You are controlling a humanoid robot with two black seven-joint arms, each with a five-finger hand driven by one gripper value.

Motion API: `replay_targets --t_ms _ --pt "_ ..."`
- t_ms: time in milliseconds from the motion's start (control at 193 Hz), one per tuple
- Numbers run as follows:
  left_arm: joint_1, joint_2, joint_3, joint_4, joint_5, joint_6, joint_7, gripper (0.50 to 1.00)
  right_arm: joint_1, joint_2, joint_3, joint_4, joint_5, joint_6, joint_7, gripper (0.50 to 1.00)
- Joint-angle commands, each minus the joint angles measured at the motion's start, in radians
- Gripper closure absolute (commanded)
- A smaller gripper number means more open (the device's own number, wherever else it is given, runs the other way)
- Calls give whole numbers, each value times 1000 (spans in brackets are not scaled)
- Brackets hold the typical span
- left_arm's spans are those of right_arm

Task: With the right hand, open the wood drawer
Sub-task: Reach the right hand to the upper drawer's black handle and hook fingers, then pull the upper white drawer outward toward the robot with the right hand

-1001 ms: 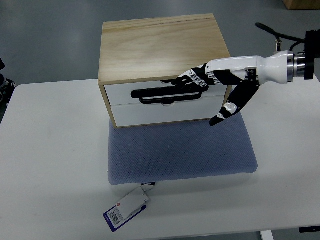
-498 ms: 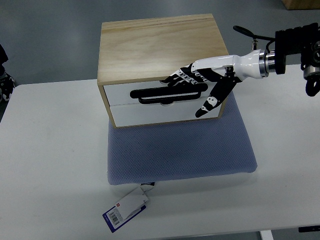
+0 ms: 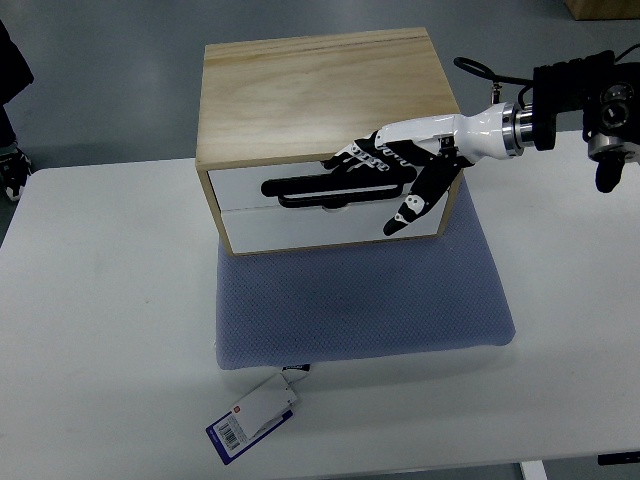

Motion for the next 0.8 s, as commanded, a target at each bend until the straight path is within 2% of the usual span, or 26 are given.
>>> replay_targets --t_ms 0,793 --pt "0 0 0 0 0 0 0 500 -1 1 -5 -5 -3 -1 0 560" --pt "0 0 0 0 0 0 0 500 -29 10 -35 -16 -40 -22 3 560"
